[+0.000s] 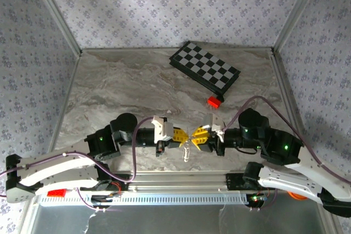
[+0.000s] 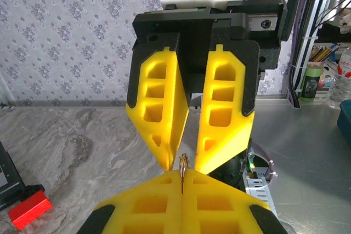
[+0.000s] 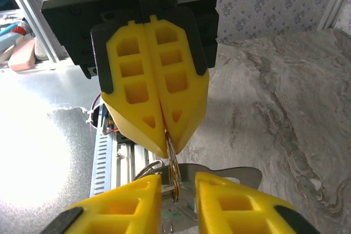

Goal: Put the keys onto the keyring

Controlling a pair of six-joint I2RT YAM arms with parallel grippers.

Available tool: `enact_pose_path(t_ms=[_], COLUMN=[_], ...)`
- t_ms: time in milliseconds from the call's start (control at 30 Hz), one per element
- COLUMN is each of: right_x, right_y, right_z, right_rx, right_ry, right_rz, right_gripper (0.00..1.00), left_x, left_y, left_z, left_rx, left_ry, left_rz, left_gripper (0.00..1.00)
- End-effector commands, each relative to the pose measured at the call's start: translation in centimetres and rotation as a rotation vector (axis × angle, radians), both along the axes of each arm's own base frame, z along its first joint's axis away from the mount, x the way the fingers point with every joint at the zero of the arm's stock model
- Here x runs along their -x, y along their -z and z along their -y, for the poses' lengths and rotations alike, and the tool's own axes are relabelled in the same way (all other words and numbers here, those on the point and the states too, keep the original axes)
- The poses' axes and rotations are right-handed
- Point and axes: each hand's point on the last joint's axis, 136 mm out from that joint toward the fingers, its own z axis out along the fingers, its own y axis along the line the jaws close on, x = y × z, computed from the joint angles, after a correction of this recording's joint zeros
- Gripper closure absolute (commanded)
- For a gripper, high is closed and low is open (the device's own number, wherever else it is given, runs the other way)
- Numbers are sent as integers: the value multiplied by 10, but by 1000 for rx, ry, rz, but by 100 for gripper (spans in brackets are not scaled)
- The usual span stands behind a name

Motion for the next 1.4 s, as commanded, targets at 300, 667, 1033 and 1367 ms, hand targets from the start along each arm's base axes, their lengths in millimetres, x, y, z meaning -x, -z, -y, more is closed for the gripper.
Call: enact_pose_path(t_ms=[300,667,1033,1367], right_x=[-4,-3,-7,-16], right_y=[4,8,19,31], right_z=[2,3,5,5], right_rx=[-14,-13,24,61], right_ry=[26,17,50,80], right_rz=[-11,-7,-38,-72], right_gripper=[95,97,95,93], left_x=[0,-1,3,6], left_y=[-25,-23,-27,-27], left_z=[-1,-1,-1,3], left_rx=[89,94,102,99], left_ry=[-1,-8,12,39], left_rz=[38,33,36,42], left_gripper=[100,100,100,100])
